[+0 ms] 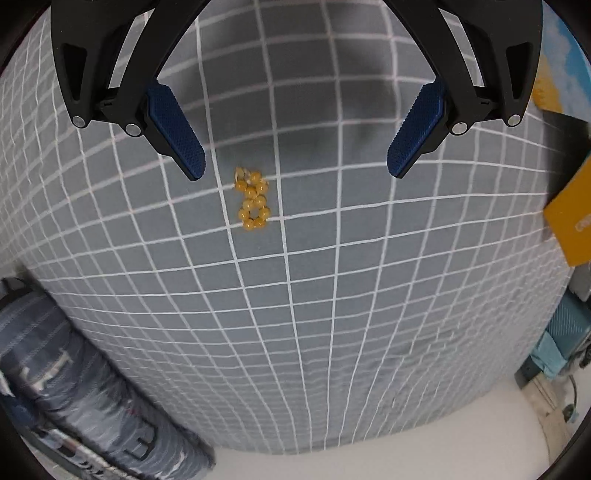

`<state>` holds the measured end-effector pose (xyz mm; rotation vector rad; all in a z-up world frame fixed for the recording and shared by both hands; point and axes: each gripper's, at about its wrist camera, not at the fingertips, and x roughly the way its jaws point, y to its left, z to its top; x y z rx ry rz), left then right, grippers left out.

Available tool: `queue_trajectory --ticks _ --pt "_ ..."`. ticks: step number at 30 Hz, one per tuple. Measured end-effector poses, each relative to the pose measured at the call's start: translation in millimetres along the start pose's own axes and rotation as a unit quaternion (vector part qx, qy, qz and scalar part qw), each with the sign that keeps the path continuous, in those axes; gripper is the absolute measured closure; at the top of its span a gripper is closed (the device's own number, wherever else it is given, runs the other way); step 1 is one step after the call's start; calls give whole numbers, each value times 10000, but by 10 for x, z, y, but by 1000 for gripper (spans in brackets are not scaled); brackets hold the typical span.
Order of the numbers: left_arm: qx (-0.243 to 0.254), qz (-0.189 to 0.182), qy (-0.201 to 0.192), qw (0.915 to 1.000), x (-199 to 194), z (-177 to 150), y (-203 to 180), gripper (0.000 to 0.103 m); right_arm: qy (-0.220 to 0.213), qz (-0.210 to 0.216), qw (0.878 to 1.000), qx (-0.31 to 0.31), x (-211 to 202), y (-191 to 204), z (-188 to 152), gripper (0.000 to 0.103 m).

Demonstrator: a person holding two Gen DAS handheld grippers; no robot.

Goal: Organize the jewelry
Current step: 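Move both open tools back over the amber and pink bracelets, then grasp yellow amber bead bracelet with left tool while right tool grasps pink-white bead bracelet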

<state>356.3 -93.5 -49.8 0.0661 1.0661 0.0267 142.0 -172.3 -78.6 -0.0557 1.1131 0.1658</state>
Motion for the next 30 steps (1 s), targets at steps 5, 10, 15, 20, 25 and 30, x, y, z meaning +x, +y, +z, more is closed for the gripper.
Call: queue_trajectory --ticks 5,10,15,20,25,30 --pt "-67 -140 354 9993 358 63 -14 6 178 88 9998 15 154 -40 -7 15" --pt "-97 -164 503 9986 561 102 -64 8 245 103 9996 -70 223 6 -19 16" --pt "-91 -195 684 9974 675 110 -145 22 241 90 9996 -136 215 30 -46 25" --pt "-102 -229 704 9972 671 120 -131 43 233 94 9995 -171 182 85 -85 39" --pt "-9 -207 698 9973 658 80 -152 61 258 118 9994 -193 138 109 -89 56" --pt "107 -215 706 9972 586 20 -227 87 298 112 9992 -238 105 197 -102 79"
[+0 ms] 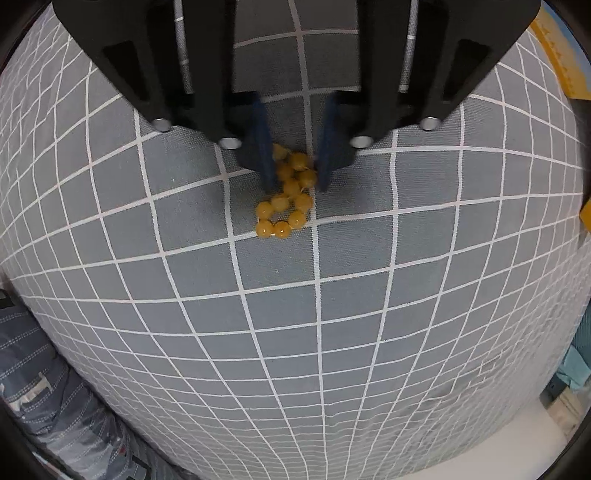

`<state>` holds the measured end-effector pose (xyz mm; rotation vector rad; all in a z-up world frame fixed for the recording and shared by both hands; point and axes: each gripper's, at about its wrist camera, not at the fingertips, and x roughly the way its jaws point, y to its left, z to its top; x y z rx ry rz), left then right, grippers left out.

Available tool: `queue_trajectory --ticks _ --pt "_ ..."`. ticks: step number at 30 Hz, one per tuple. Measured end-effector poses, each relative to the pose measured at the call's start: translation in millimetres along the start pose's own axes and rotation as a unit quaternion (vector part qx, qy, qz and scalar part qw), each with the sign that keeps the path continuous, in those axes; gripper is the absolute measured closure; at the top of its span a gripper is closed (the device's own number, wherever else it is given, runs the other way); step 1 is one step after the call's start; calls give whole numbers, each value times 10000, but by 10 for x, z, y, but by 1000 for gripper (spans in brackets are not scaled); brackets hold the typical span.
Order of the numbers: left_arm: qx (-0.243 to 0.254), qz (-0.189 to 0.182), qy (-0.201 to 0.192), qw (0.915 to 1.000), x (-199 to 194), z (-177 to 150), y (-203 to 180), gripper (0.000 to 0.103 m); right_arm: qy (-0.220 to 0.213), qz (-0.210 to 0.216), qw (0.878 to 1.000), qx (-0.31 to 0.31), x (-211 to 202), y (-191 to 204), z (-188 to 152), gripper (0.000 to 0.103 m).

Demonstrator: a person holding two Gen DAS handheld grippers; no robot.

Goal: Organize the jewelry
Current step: 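Grasp yellow amber bead bracelet with left tool while right tool grasps pink-white bead bracelet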

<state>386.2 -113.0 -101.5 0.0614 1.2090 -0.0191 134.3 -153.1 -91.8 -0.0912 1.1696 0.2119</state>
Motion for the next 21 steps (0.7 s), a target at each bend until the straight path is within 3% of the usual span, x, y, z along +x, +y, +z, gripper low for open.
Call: queue_trajectory --ticks 1,2,21 --pt "-2 -28 -7 10000 -13 -15 -3 94 0 1 10000 2 2 -3 3 88" --pt "5 -56 -15 10000 -31 -31 0 94 4 35 10000 15 24 -59 35 93" --pt "-52 -212 -182 9996 -146 -71 69 94 -318 313 9990 63 -189 -104 55 93"
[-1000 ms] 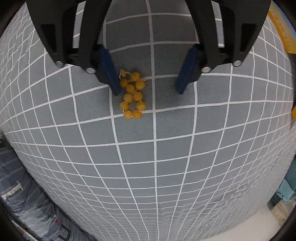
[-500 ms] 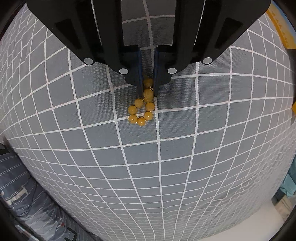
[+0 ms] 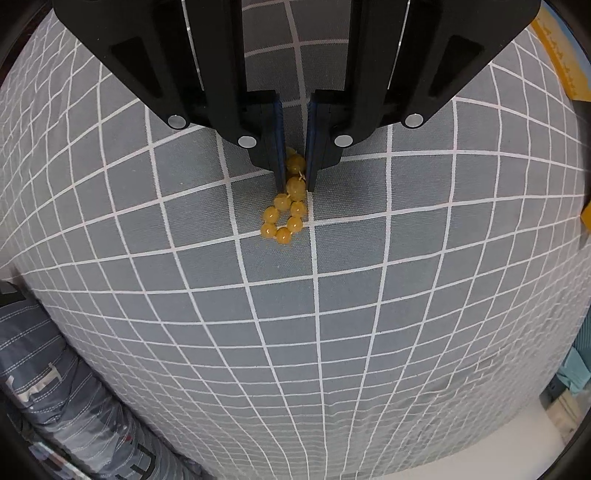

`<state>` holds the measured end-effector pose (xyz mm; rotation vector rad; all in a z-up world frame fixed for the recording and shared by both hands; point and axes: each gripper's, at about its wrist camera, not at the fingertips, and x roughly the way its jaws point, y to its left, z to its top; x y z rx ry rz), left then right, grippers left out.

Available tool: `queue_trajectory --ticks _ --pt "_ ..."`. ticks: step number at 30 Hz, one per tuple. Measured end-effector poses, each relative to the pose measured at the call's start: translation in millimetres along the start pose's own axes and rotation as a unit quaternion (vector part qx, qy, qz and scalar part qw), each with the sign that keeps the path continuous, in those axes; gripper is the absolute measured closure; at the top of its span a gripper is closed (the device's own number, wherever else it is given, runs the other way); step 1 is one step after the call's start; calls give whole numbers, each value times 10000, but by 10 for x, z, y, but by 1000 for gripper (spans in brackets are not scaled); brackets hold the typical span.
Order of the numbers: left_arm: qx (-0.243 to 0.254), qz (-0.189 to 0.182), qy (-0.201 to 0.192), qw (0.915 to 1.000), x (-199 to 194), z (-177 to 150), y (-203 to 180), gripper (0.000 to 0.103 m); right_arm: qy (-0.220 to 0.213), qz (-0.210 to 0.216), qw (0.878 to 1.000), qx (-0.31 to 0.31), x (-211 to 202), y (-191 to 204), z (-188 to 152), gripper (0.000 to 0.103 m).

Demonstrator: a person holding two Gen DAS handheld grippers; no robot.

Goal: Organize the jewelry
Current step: 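Grasp yellow amber bead bracelet with left tool while right tool grasps pink-white bead bracelet, then carry the amber and pink-white bracelets over the open white box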

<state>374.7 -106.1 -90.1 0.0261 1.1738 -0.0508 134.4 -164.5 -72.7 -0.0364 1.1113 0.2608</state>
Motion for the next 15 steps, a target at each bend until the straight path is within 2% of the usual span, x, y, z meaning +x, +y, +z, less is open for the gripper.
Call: queue_trajectory --ticks 15 --pt "-62 -147 -248 9996 -382 -90 172 94 -492 -123 9987 77 -311 38 74 93"
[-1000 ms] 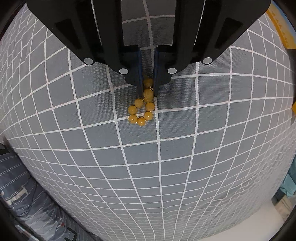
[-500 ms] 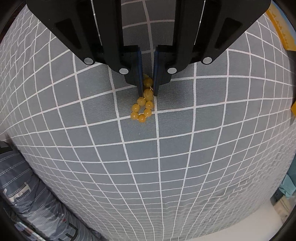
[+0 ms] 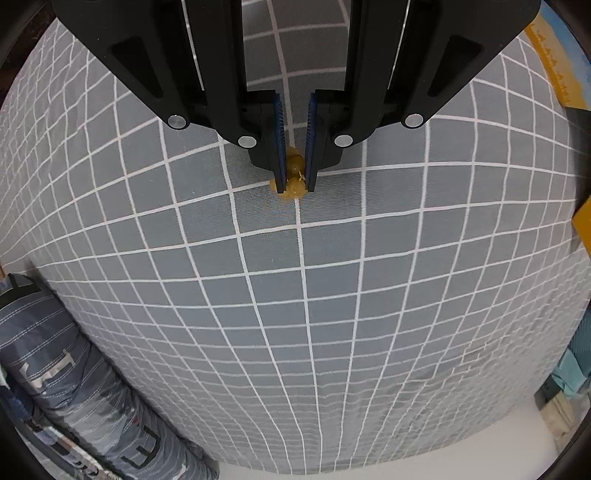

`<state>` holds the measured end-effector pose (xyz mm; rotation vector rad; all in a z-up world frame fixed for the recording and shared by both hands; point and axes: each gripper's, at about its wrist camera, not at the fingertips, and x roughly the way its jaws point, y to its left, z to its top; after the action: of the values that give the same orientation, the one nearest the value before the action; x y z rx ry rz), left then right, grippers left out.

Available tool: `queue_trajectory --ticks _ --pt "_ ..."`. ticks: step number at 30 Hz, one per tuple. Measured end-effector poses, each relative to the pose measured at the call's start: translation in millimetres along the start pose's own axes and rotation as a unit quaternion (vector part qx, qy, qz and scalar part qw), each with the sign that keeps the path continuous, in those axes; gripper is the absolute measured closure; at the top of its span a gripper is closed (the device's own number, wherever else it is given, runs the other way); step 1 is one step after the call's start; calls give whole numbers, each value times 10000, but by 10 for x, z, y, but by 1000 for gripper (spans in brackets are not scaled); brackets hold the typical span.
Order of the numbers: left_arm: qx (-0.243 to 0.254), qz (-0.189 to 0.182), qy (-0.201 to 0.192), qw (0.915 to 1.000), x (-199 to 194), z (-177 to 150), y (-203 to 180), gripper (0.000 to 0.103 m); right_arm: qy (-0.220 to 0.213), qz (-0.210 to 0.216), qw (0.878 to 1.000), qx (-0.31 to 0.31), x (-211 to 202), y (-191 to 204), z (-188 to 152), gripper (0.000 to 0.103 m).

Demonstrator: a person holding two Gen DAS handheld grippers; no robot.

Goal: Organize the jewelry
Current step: 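Carry the amber and pink-white bracelets over the open white box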

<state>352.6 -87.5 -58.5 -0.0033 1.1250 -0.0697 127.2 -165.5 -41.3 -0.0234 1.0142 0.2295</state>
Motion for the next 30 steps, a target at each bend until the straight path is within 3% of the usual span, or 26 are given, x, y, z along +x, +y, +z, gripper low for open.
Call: queue_trajectory --ticks 19,30 --pt "-19 55 -665 9978 -1067 -270 341 94 -520 -183 9982 219 -395 41 105 93" --pt "-232 48 -904 9956 -1567 -711 597 94 -720 -148 9970 248 -647 164 141 93"
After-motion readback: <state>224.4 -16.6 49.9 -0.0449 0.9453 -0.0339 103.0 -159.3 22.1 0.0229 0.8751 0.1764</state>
